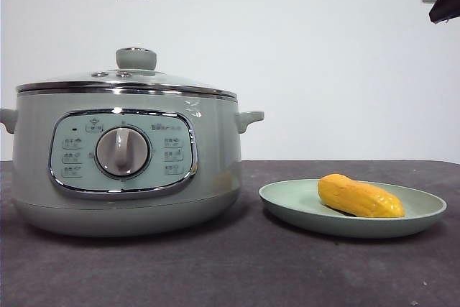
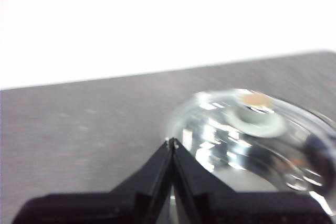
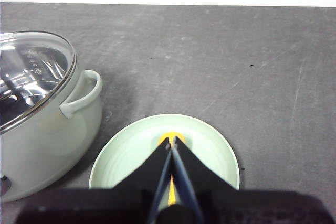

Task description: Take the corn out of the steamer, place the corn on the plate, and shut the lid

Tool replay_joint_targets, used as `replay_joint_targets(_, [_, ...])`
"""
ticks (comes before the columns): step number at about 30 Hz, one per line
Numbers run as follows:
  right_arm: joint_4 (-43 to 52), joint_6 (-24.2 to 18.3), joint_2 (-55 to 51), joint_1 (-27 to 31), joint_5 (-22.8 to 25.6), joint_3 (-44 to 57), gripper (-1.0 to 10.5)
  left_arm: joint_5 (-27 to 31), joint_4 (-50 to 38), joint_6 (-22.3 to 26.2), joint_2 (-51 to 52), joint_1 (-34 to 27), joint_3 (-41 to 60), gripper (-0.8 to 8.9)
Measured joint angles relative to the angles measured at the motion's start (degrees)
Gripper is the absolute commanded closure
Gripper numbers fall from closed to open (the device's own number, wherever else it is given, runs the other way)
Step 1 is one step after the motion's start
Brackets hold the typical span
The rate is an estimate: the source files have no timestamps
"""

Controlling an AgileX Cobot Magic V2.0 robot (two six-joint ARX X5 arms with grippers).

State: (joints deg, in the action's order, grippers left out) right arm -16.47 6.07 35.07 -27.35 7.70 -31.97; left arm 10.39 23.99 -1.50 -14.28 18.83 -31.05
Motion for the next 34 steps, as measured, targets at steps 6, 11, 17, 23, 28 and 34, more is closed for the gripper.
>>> replay_joint_targets(6, [-0.02, 0.00, 0.00, 0.00, 0.02, 0.00, 9.4, -0.44, -4.46, 0.02, 4.68, -10.08, 9.94, 8.17])
replay_joint_targets(11, [-0.02, 0.00, 0.00, 0.00, 0.00, 0.00, 9.4, -1.11, -11.96, 0.00, 6.80, -14.29, 19.78, 8.17])
replay_joint_targets(17, [0.00, 0.00, 0.00, 0.00, 0.02, 0.00, 9.4, -4.63, -14.62, -0.70, 10.58, -16.02, 28.17, 8.17])
replay_joint_targets(23, [-0.02, 0.00, 0.00, 0.00, 0.02, 0.00, 9.4, -5.53, -13.51, -2.25, 13.31, -17.38, 29.99, 8.17])
replay_joint_targets(28, [-0.02, 0.00, 0.00, 0.00, 0.00, 0.00, 9.4, -5.99, -13.51, -2.62, 13.92, -18.01, 29.99, 8.17])
replay_joint_targets(34, [-0.02, 0.00, 0.00, 0.00, 0.00, 0.00, 9.4, -6.01, -13.51, -2.62, 13.92, -18.03, 29.99, 8.17])
